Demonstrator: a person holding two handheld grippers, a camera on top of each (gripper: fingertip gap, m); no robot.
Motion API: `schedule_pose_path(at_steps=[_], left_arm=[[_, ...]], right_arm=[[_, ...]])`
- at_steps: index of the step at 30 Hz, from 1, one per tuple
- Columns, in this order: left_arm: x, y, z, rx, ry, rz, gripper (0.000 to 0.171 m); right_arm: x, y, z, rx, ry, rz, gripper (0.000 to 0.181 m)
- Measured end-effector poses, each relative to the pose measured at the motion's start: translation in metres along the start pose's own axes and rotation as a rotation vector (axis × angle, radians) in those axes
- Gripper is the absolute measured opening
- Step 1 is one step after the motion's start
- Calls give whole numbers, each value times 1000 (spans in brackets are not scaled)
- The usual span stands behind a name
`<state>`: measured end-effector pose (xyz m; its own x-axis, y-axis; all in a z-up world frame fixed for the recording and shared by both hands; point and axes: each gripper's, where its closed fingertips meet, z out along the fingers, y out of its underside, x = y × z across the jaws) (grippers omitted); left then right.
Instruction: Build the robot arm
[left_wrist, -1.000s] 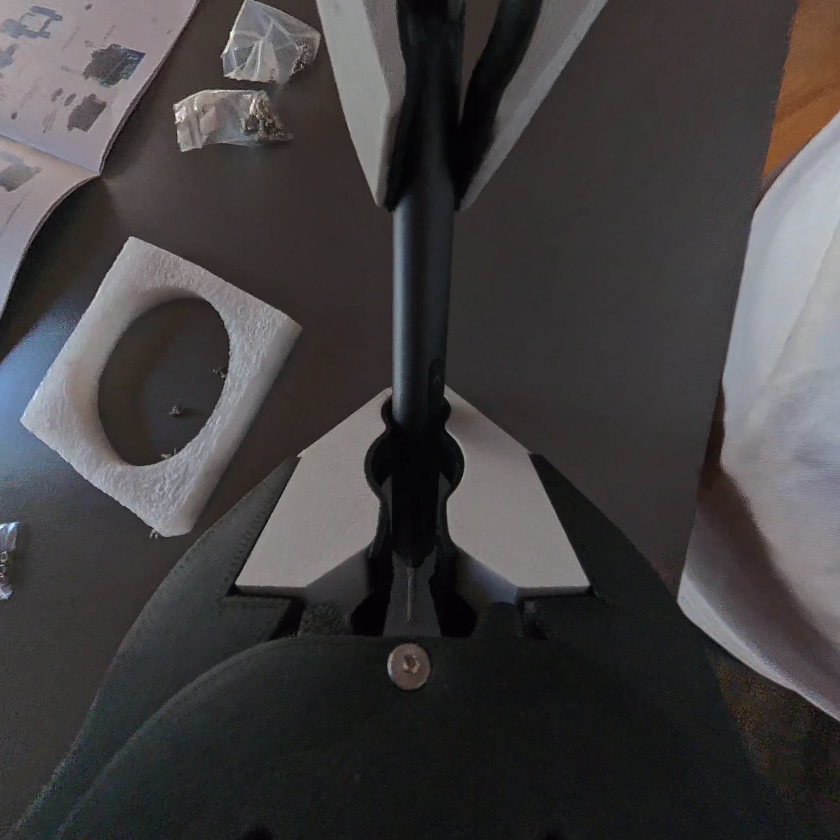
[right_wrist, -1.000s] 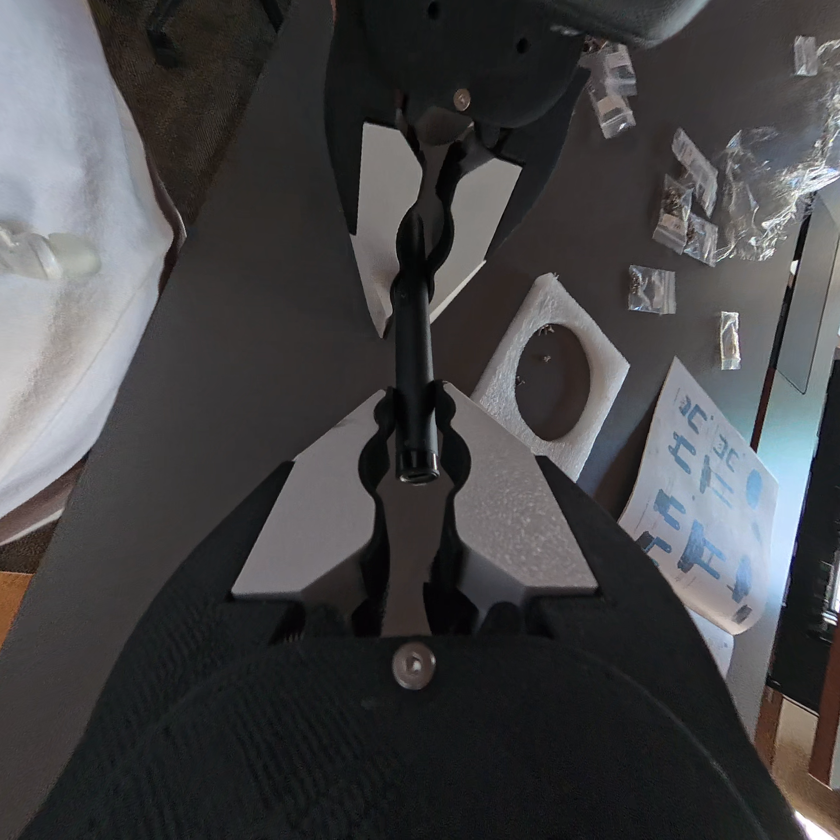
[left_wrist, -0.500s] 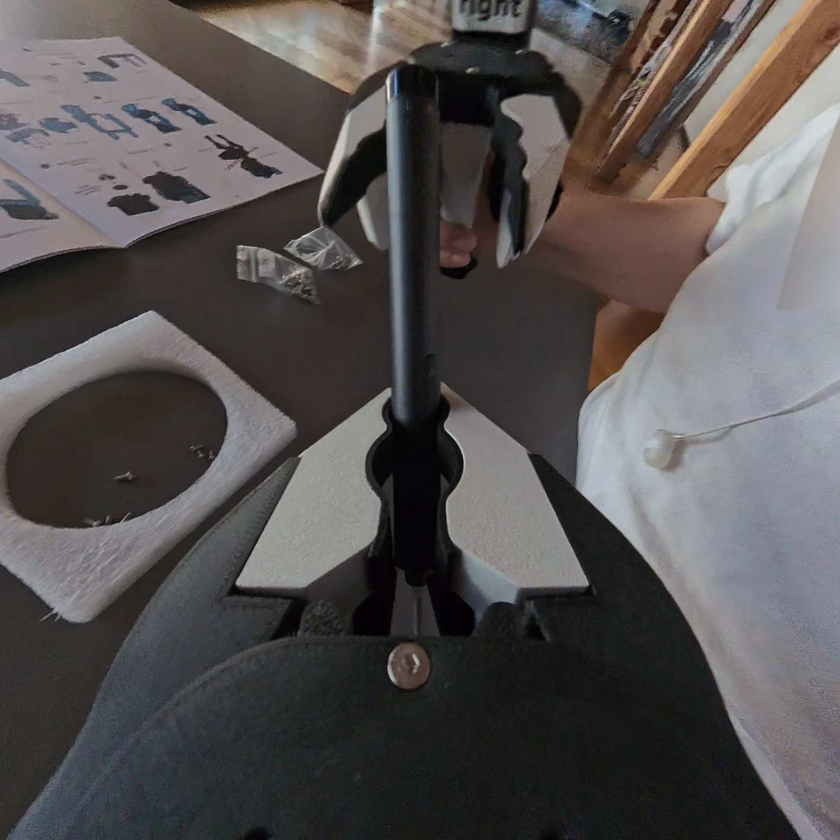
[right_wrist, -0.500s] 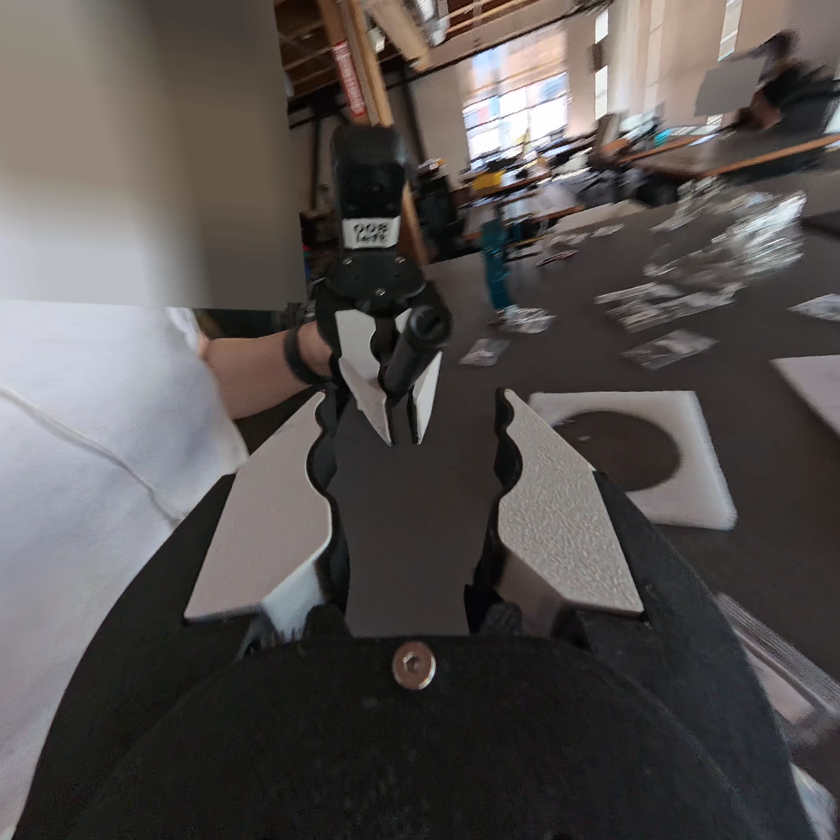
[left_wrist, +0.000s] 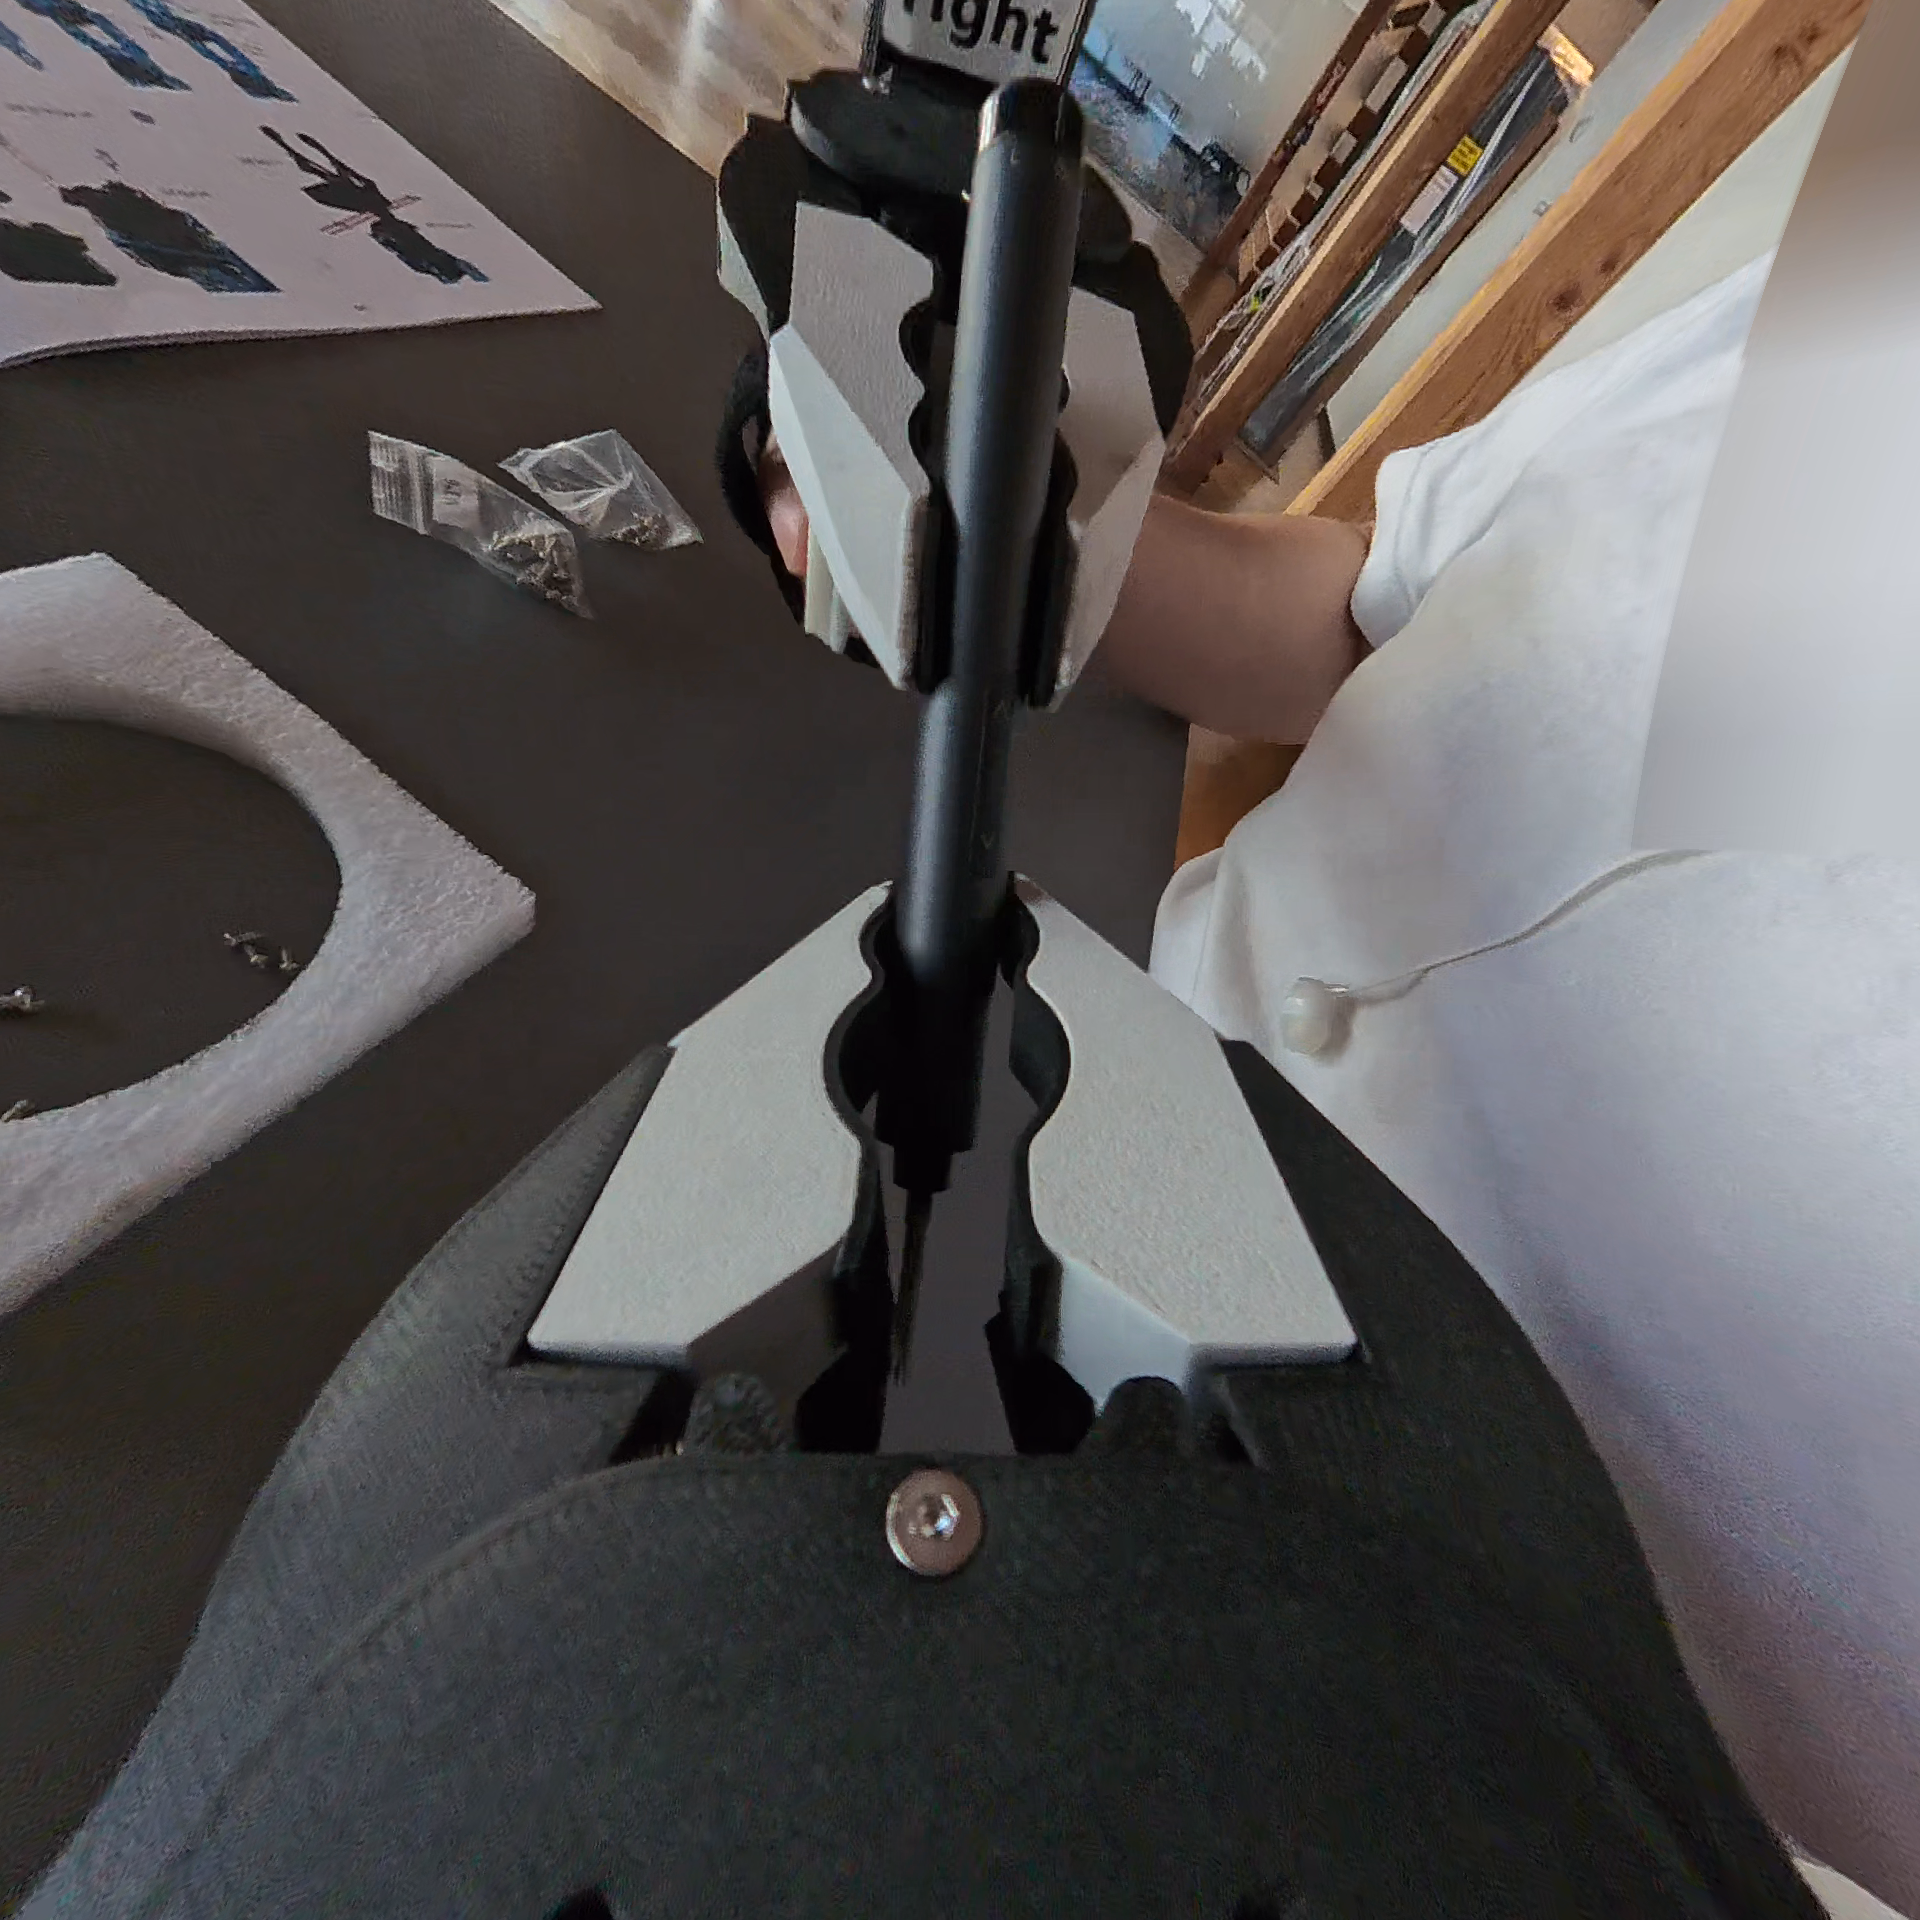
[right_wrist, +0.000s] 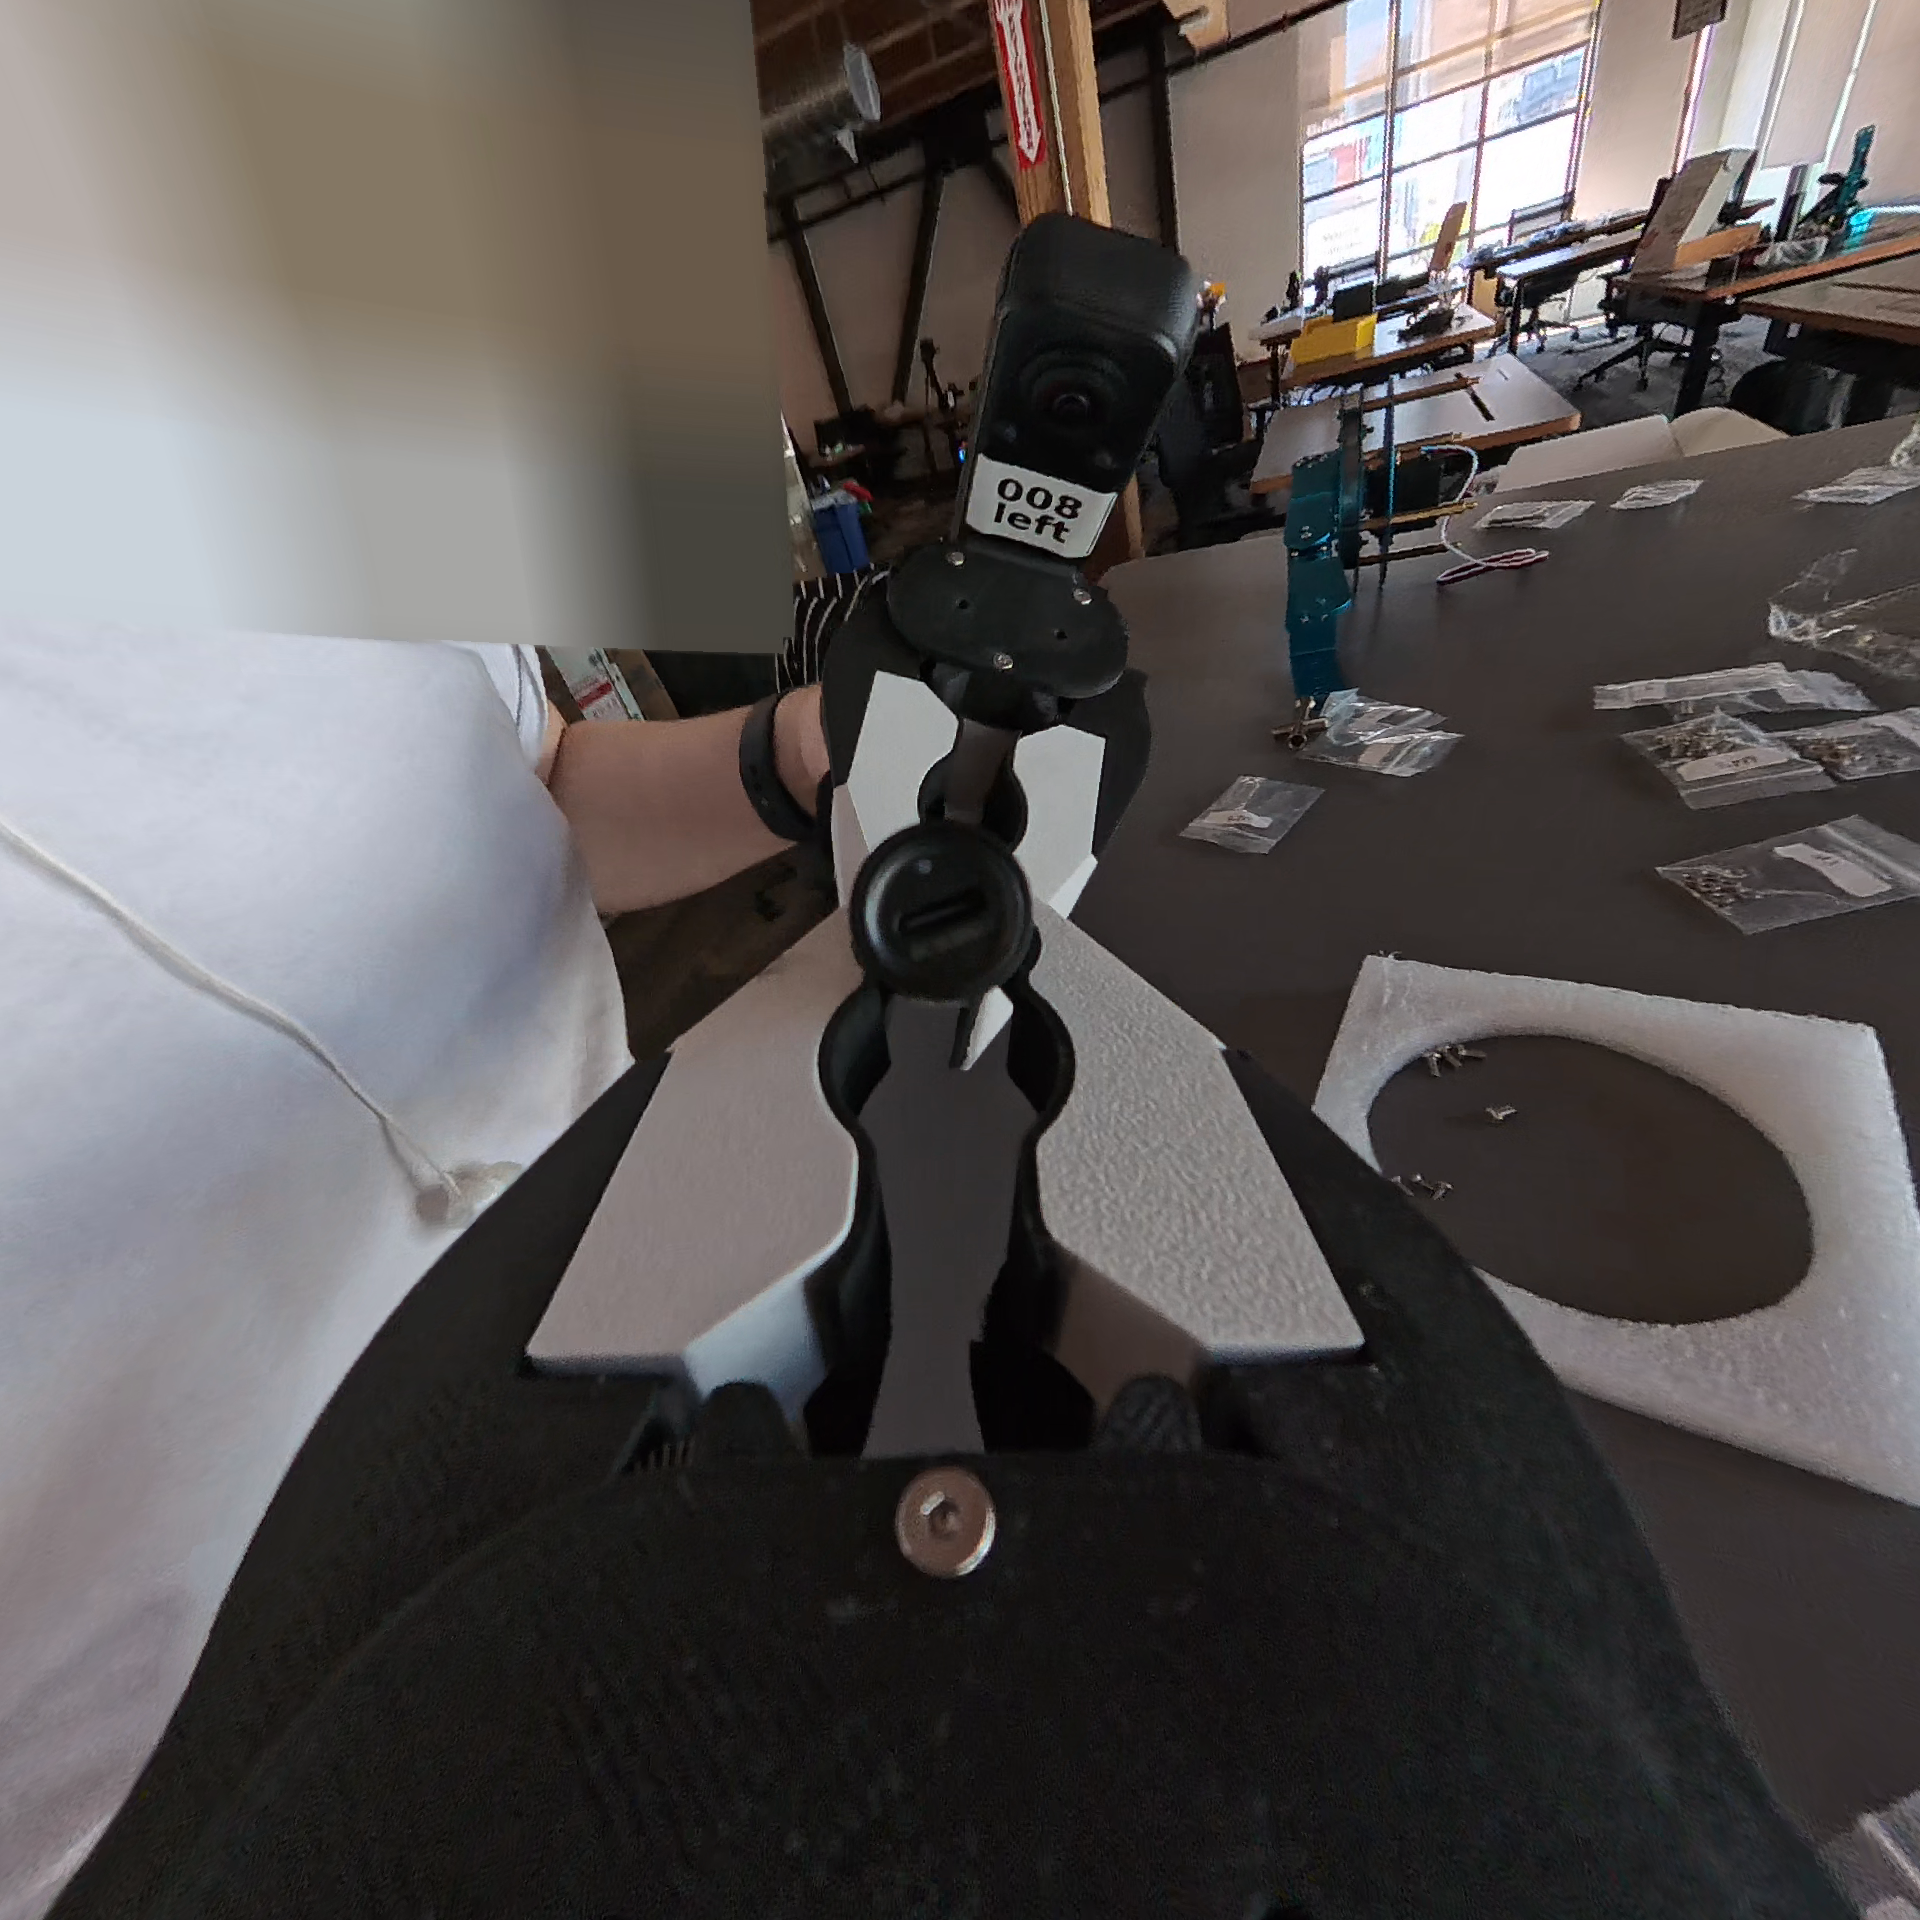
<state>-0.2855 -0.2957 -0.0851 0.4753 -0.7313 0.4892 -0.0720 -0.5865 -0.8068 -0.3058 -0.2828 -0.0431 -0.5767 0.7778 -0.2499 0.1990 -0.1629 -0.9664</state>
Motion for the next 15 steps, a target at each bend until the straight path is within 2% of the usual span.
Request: schedule_pose_path(at_steps=[3, 4, 5, 6, 12, 13, 14, 15], left_arm=[[4, -1, 0, -12, 12, 21, 15], [7, -2, 1, -19, 28, 27, 15], [9, -4, 2, -22, 41, 27, 15], [11, -5, 4, -35, 58, 27, 15], [11, 3, 7, -105, 87, 34, 15], [6, 2, 5, -101, 60, 33, 23], [-3, 0, 0, -84, -1, 34, 50], [-13, -3, -10, -59, -64, 45, 64]], right_arm=[[-5, -5, 1, 57, -42, -12, 17], [-9, -7, 2, 68, -78, 1, 22], [-12, -7, 3, 60, -108, 21, 25], [-13, -4, 5, 31, -114, 25, 18], [-13, 5, 6, -87, -93, -69, 17], [-10, 7, 5, -112, -63, -106, 17], [-5, 6, 3, -120, -19, -151, 17], [3, 3, 0, -122, 39, -207, 17]])
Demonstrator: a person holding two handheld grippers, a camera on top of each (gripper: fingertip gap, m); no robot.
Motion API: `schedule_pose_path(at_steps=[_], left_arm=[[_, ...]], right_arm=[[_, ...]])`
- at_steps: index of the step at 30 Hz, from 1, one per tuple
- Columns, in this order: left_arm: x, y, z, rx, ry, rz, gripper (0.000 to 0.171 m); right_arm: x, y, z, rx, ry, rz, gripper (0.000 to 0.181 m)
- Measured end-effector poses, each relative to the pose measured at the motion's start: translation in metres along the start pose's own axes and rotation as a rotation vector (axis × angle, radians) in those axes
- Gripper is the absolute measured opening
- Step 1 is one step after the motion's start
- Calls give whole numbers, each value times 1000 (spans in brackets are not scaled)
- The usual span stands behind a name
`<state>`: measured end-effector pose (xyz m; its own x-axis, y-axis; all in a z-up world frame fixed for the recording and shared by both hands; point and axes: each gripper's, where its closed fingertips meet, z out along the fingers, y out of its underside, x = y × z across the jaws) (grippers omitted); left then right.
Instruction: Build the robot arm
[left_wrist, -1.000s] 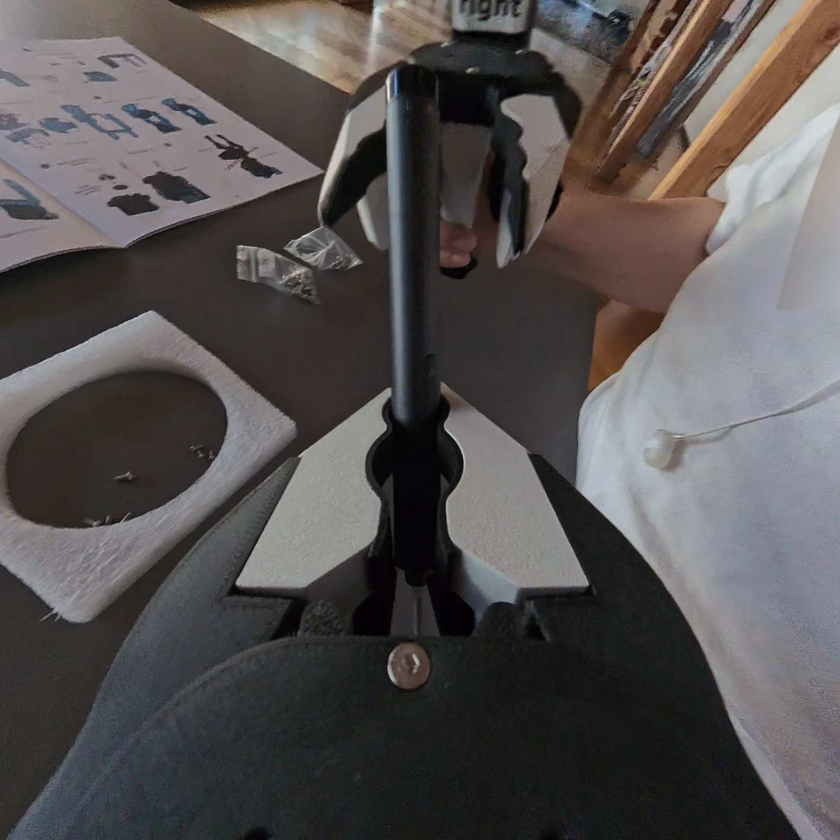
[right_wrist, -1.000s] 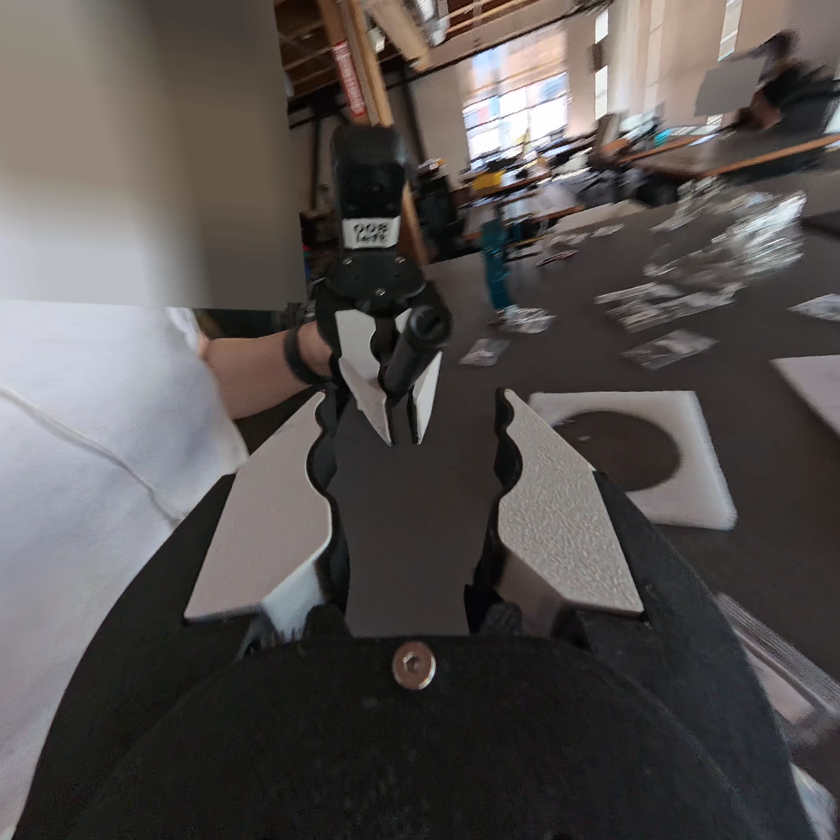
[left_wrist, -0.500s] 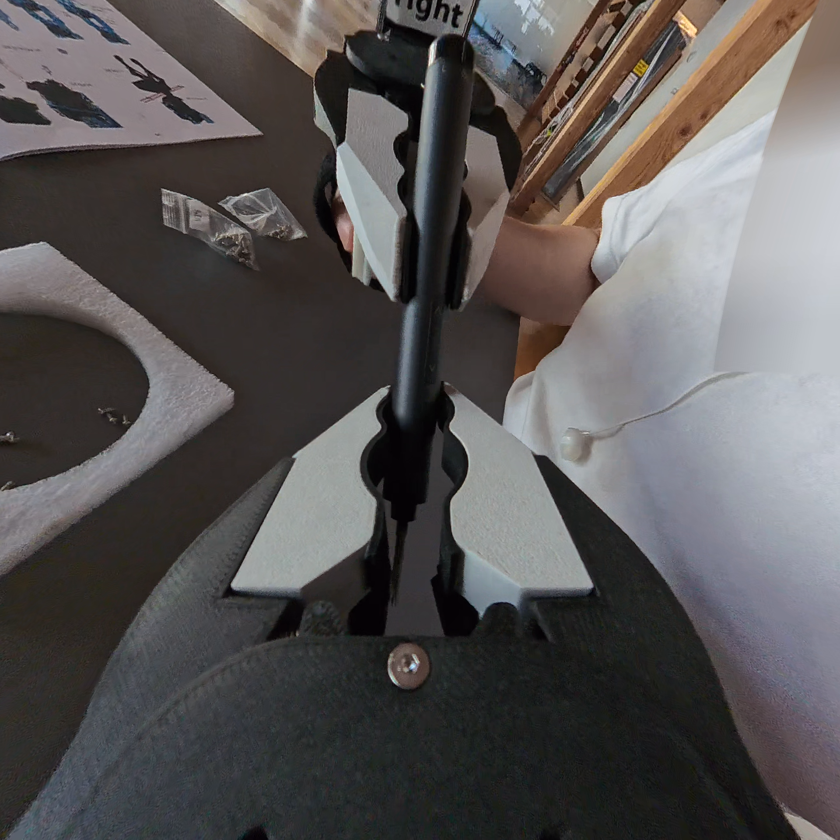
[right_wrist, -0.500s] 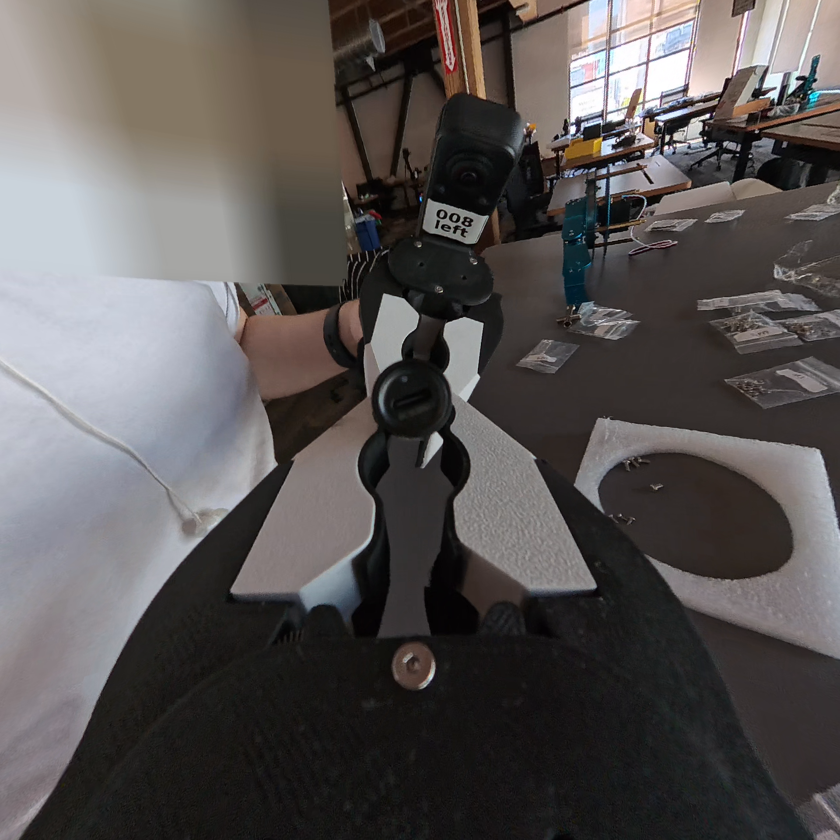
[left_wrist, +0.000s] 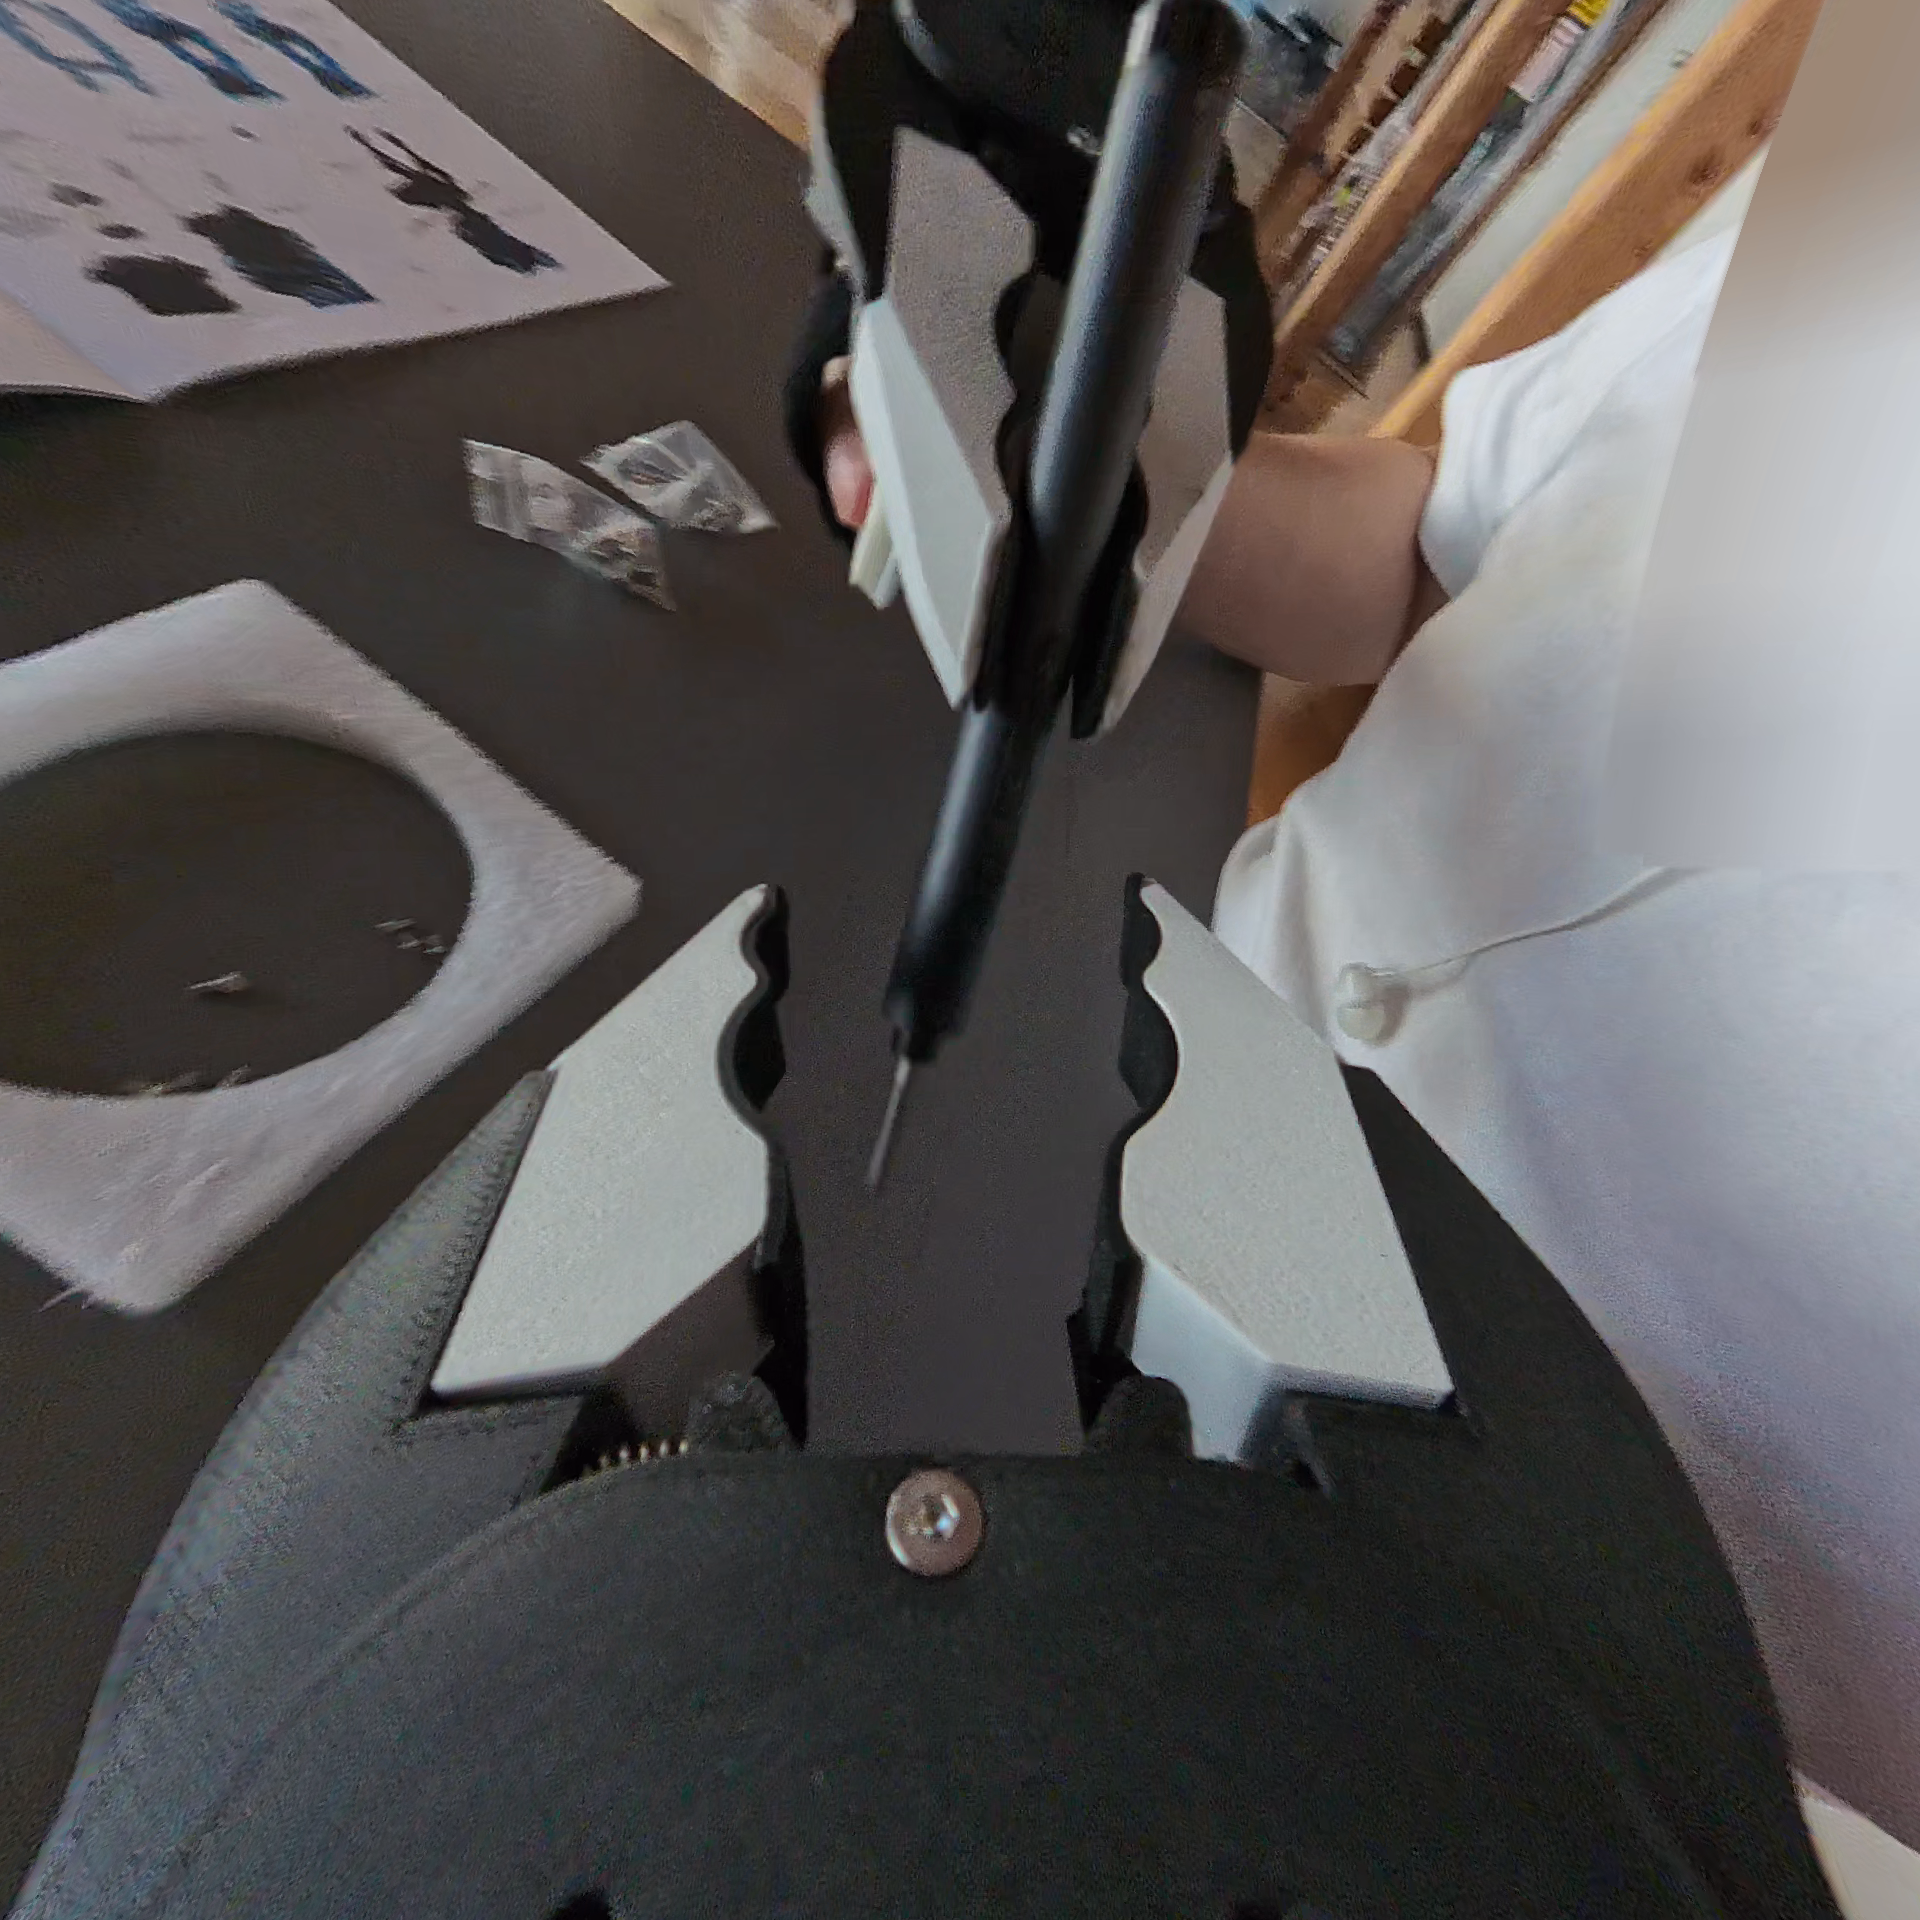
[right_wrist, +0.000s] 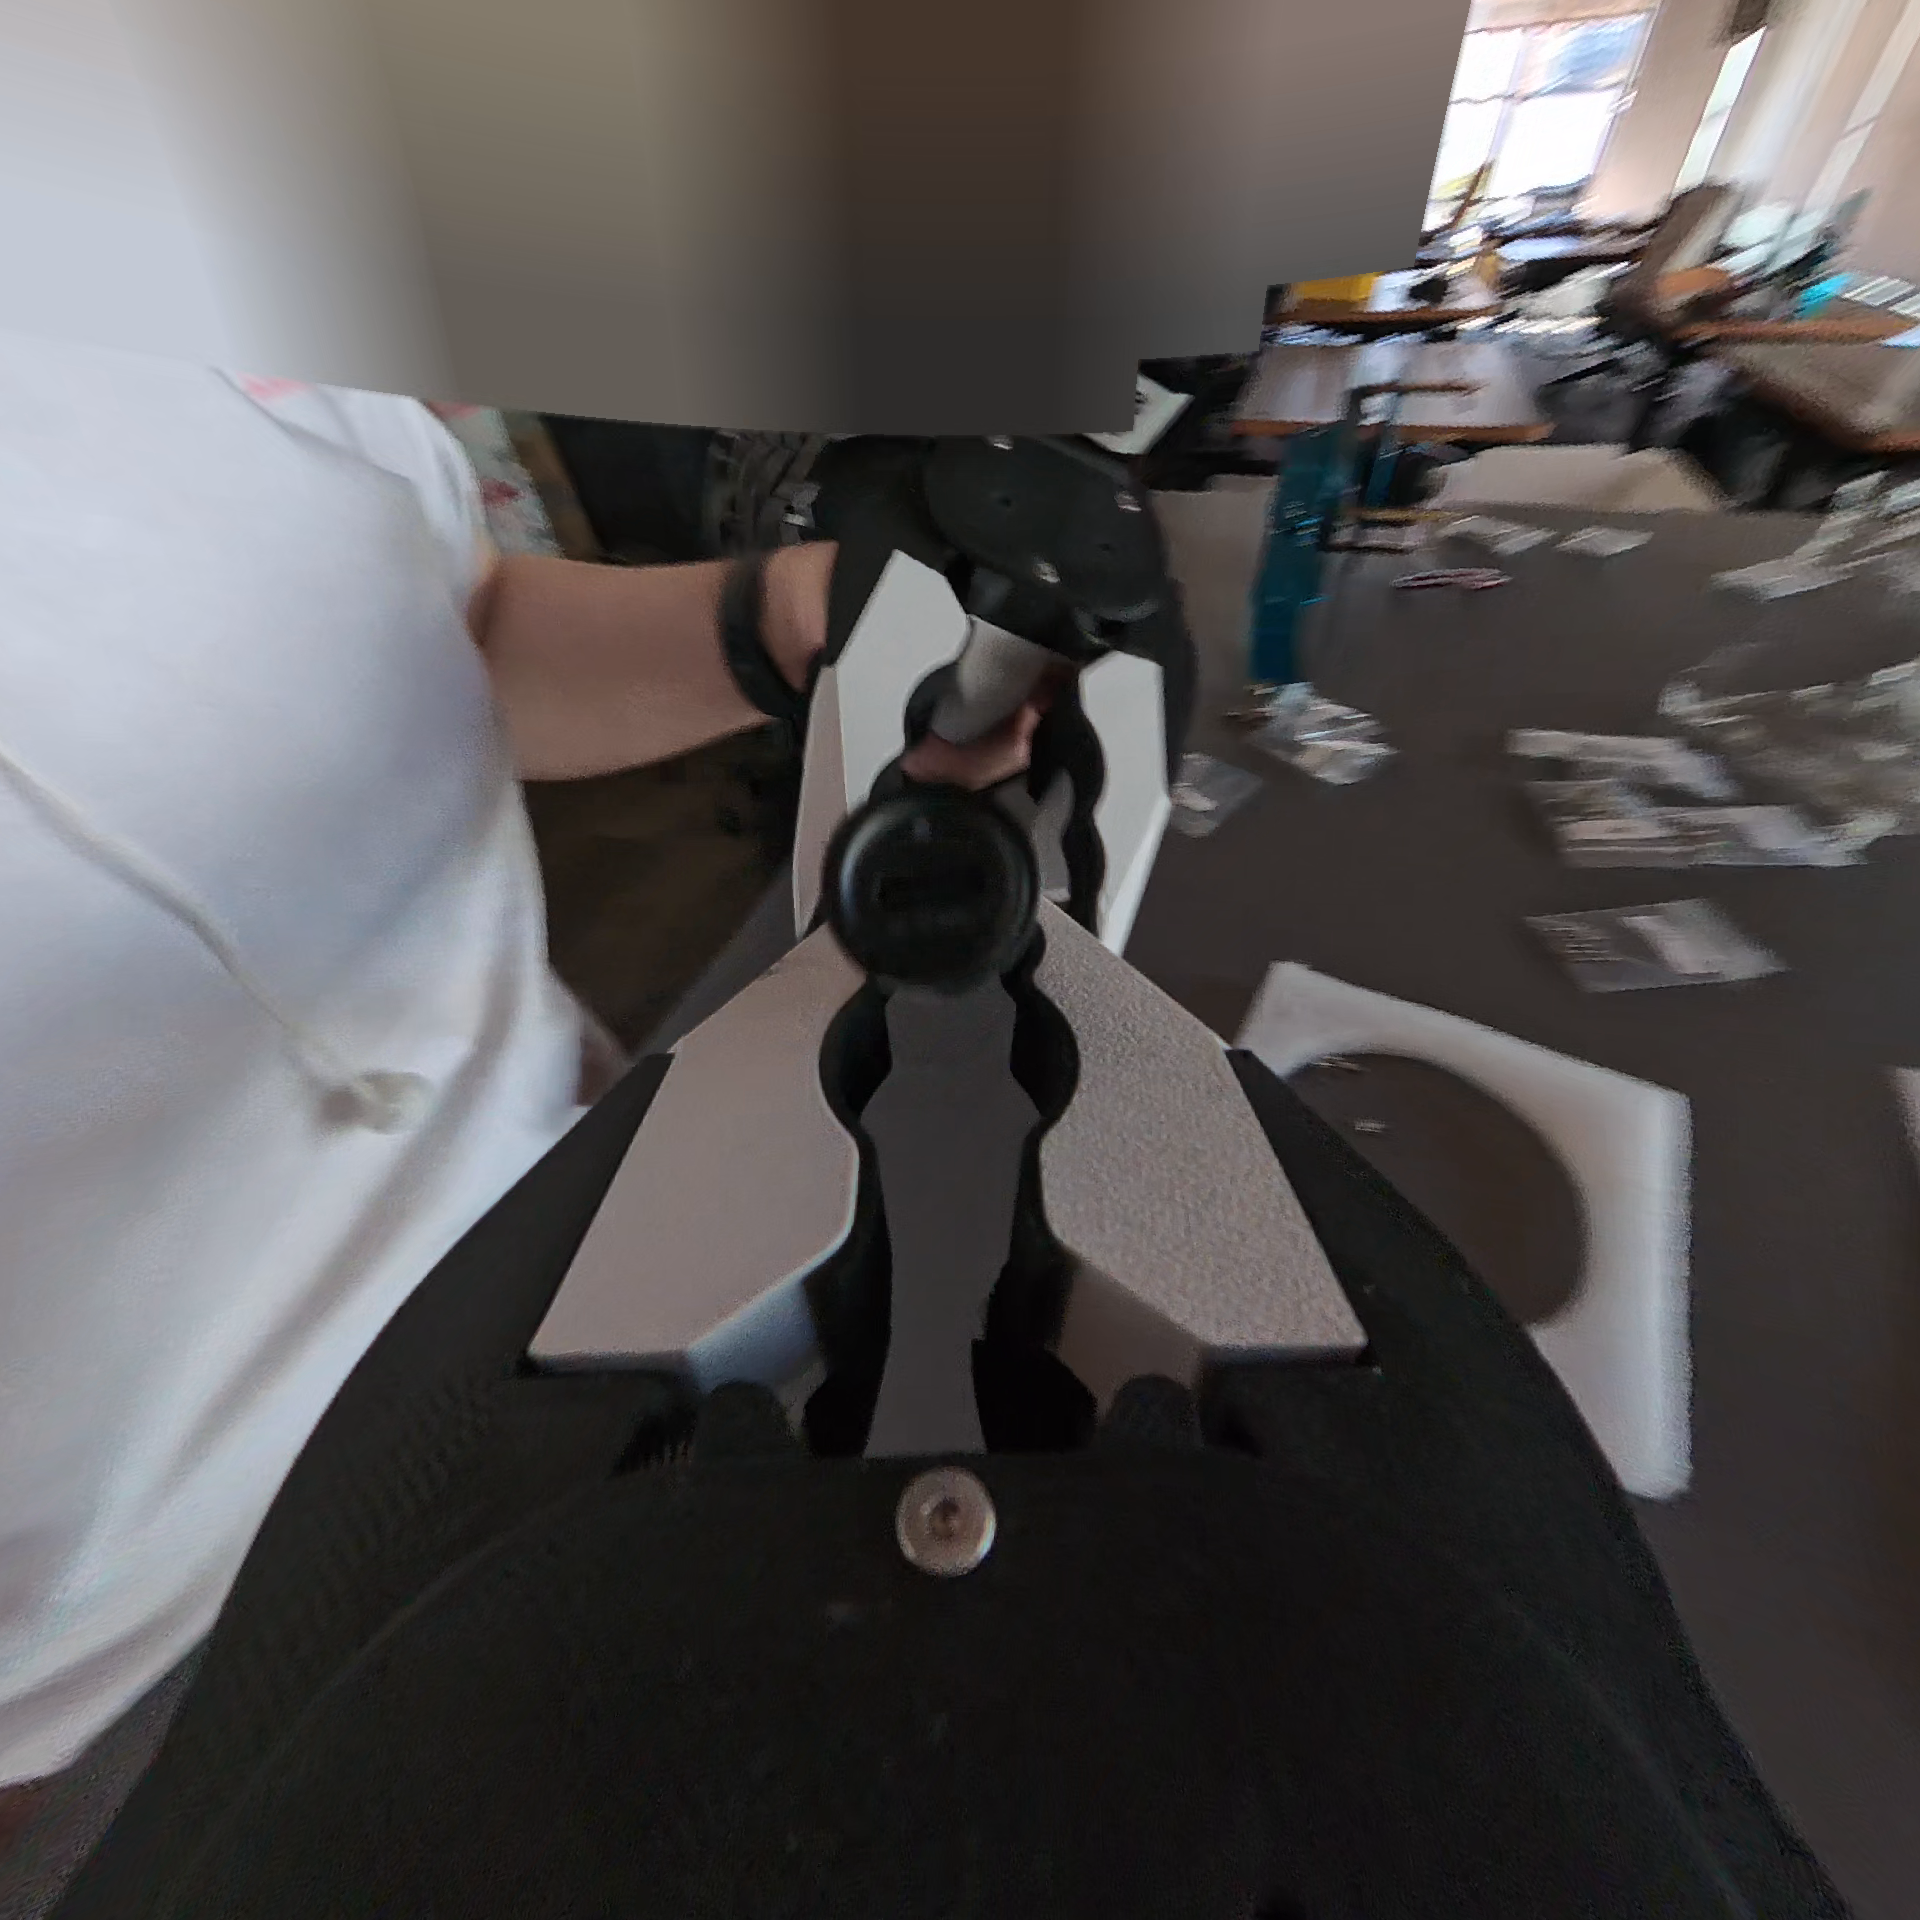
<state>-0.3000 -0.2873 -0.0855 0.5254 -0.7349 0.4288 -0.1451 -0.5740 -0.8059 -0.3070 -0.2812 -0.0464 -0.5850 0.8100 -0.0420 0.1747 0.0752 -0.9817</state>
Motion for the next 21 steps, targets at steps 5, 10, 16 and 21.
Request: schedule_pose_path(at_steps=[5, 10, 16, 21], left_arm=[[-29, -3, -59, 168, -200, -51, 52], [-28, 7, -85, 236, -255, -97, 46], [-29, 20, -81, 187, -272, -105, 45], [-33, 26, -72, 138, -277, -96, 45]], right_arm=[[44, -2, -19, -113, 333, -329, 17], [57, 16, -9, -221, 396, -467, 17], [62, 15, -9, -244, 384, -412, 17], [65, 8, -16, -148, 336, -204, 17]])
